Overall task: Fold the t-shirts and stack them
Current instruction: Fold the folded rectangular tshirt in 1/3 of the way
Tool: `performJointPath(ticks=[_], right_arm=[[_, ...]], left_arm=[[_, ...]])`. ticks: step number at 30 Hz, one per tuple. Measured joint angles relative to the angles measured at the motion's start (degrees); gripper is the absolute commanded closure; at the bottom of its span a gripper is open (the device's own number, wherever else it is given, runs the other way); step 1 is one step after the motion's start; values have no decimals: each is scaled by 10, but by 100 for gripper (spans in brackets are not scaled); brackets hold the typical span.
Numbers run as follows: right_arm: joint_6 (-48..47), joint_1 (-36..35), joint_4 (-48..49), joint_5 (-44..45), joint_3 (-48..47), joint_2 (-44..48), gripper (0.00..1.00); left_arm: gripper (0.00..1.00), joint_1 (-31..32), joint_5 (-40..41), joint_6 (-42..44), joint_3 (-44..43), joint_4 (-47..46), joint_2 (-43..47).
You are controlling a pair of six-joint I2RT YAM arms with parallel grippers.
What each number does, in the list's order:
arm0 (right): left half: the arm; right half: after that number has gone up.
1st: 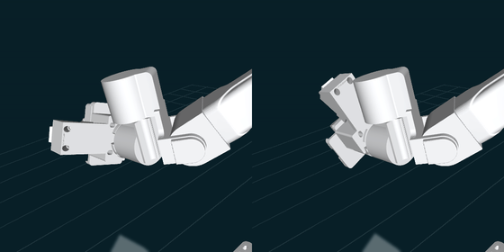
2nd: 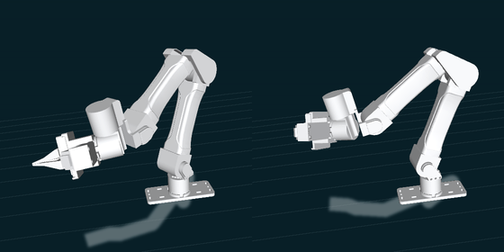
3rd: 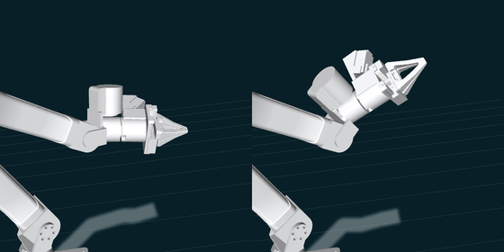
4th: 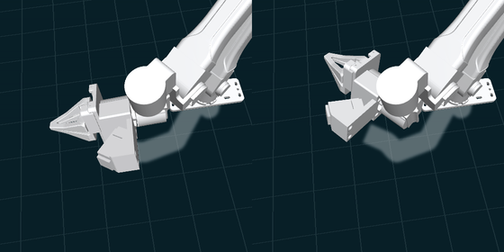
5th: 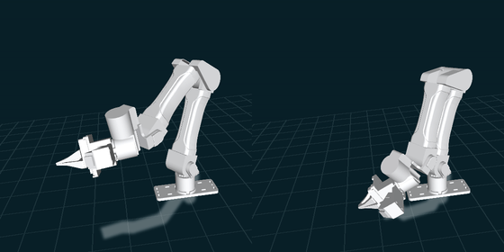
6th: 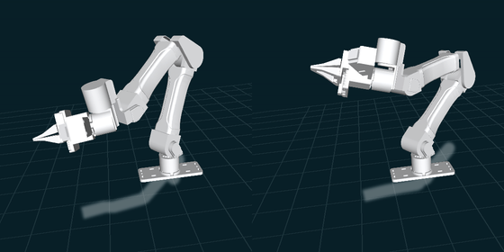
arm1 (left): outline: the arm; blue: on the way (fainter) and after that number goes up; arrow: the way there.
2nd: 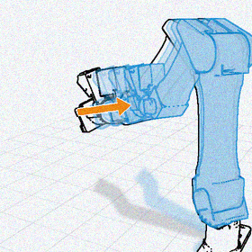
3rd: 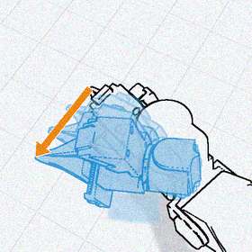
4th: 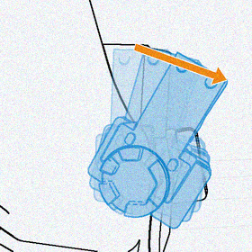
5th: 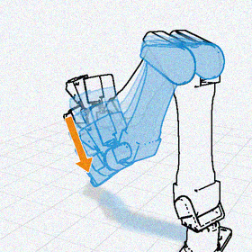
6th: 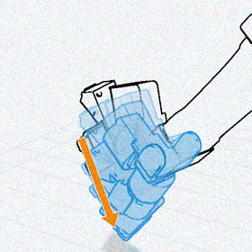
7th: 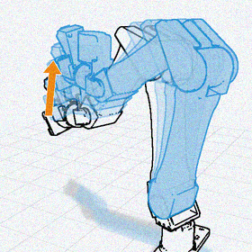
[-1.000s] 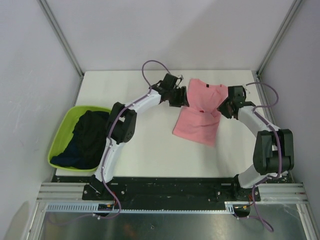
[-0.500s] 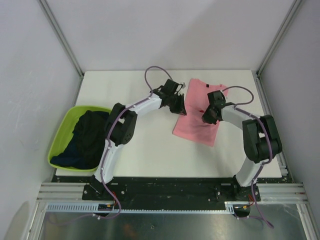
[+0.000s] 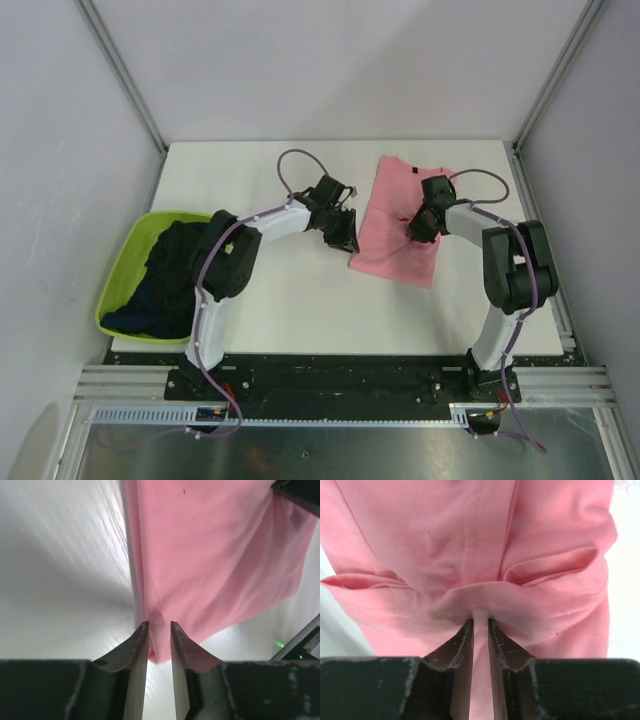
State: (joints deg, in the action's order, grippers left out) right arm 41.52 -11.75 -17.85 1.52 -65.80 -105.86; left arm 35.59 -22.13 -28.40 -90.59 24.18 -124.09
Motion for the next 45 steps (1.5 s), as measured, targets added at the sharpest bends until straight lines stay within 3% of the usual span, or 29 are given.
performJointPath(ticks=[10, 19, 25, 37, 45], right_arm=[[-18, 37, -35, 12, -1, 62, 81], [-35, 63, -34, 12, -1, 38, 85], [-41, 87, -23, 5, -1, 3, 84], [-41, 106, -20, -21, -3, 5, 75], [-41, 111, -68, -11, 2, 98, 73]], left_arm=[[66, 0, -1, 4, 72, -6, 71], [60, 2, 1, 7, 103, -7, 74], [53, 6, 8, 15, 114, -7, 77], [53, 11, 17, 14, 115, -10, 77], [56, 19, 30, -7, 115, -15, 77]])
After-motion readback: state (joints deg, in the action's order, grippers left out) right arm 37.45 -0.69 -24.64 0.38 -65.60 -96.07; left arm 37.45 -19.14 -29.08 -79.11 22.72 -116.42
